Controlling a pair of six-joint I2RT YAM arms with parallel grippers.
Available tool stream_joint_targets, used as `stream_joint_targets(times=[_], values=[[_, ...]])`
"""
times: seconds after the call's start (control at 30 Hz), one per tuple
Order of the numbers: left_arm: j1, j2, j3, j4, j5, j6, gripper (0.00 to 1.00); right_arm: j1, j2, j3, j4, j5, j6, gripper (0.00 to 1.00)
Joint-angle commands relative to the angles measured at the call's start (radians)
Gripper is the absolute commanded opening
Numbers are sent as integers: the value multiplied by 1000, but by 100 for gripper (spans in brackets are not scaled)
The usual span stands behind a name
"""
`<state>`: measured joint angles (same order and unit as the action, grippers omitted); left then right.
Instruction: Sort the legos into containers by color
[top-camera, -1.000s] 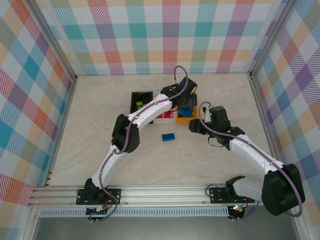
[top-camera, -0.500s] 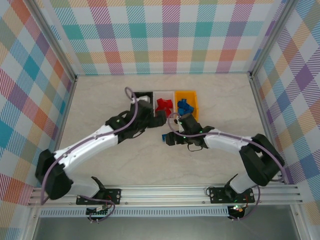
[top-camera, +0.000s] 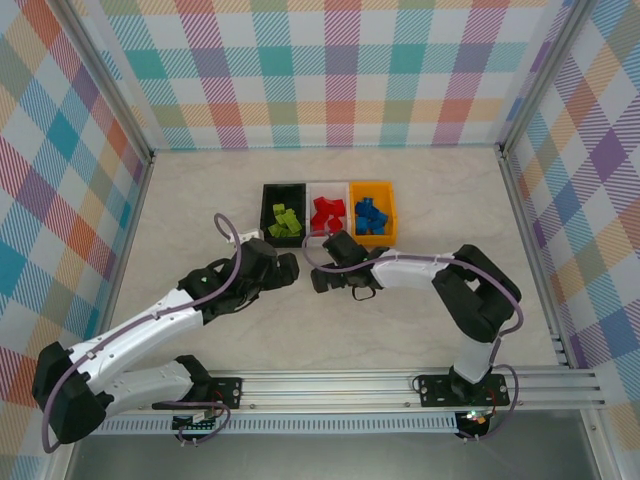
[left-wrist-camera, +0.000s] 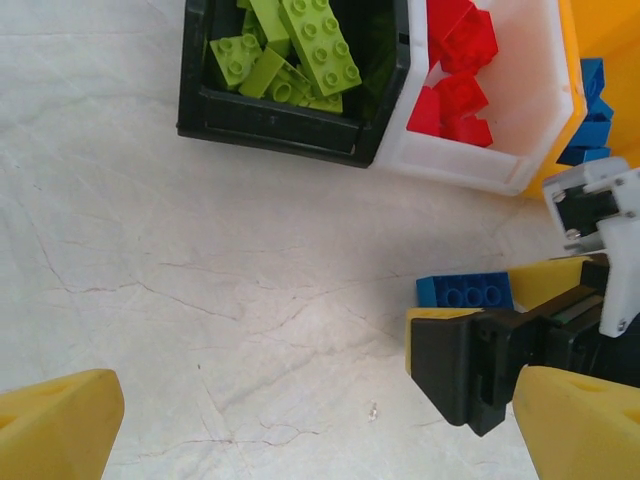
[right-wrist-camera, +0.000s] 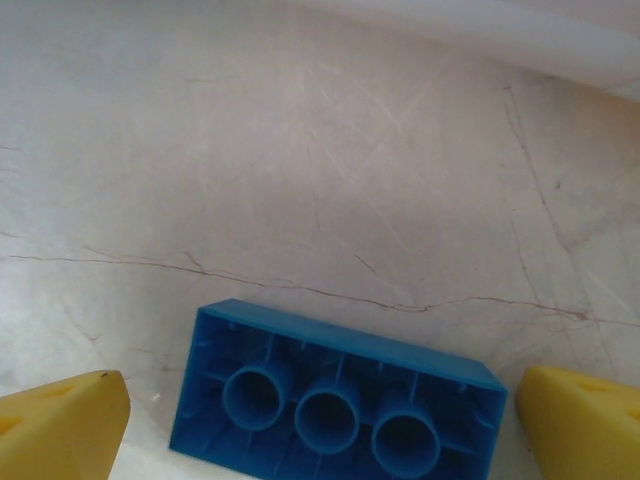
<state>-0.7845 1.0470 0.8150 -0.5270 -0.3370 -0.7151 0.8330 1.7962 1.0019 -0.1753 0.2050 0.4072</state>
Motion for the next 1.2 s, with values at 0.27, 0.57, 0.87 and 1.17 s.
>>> stream_joint_targets(times=[0.27,0.57,0.87,1.17], values=[[-1,-23,-25,-37,-42,-22,100,23,60,40,-39,48,-2,75],[0,-41,-21,-64,-67,-28,100,21,-99,0,-25,51,-23,62],[0,-72,-32,-96,-90,-41,100,-222,-263,66,-85,-39,-84,63],[-1,-78,-26,-114,-92,-47,100,-377,-4,324,-142,-106,-111,67]])
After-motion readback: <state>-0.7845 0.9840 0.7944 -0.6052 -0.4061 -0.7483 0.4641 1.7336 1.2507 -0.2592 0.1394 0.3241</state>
